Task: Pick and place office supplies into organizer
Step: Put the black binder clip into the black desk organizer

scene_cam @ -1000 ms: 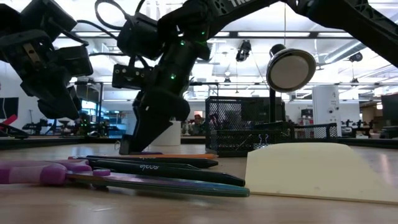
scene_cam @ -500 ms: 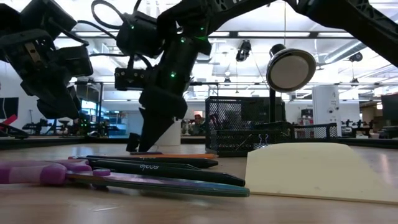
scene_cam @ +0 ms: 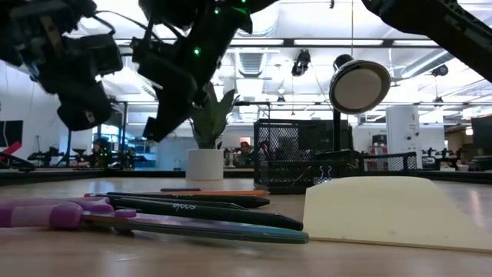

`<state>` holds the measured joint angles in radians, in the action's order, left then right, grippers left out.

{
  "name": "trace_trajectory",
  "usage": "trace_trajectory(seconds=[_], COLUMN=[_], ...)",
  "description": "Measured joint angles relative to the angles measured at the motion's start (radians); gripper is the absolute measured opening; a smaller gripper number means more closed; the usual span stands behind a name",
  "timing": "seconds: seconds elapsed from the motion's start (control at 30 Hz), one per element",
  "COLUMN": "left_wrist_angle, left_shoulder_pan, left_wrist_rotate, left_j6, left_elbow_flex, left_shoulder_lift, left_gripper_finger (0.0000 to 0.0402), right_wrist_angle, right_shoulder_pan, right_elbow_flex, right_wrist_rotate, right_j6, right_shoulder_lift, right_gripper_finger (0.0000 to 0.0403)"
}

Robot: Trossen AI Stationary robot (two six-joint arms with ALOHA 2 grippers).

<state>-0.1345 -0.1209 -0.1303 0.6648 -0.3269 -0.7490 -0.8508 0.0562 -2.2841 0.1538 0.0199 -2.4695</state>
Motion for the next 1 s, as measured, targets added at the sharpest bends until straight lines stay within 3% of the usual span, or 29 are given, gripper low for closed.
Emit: trace_trajectory(seconds=[0.23,0.4,0.5,0.7,1.0], left_wrist_angle=[-0.001,-0.001,-0.002,0.054,0.241], left_shoulder_pan=[-0.105,-0.205,-0.24,-0.249,-0.249], left_wrist_rotate=[-0.007,0.008,0.06,0.173,0.203], left_j6=[0.014,0.046,0.099,0.23,0.326], left_elbow_flex=[-0.056,-0.067,-0.067,-0.067,-0.067], left_shoulder_lift=[0.0,-0.001,-0.001,-0.015,-0.087], left_gripper_finger=[0.0017,0.0017,0.0017,0.0017,0.0017], right_wrist_angle=[-0.059,-0.145,-0.196,-0.217,-0.311], right_shoulder_pan=[0.01,0.029,0.049,0.117,0.217], right_elbow_flex=[-0.064,-0.072,-0.072,-0.072,-0.067], right_wrist_rotate=[0.109,0.11,0.067,-0.129,-0.139], right_j6=[-0.046,-0.101,-0.141,-0.105,-0.027], right_shoulder_lift=[0.0,0.005,0.007,0.008,0.009], right_gripper_finger=[0.0008,0.0008,0.0008,0.0008,0.0009])
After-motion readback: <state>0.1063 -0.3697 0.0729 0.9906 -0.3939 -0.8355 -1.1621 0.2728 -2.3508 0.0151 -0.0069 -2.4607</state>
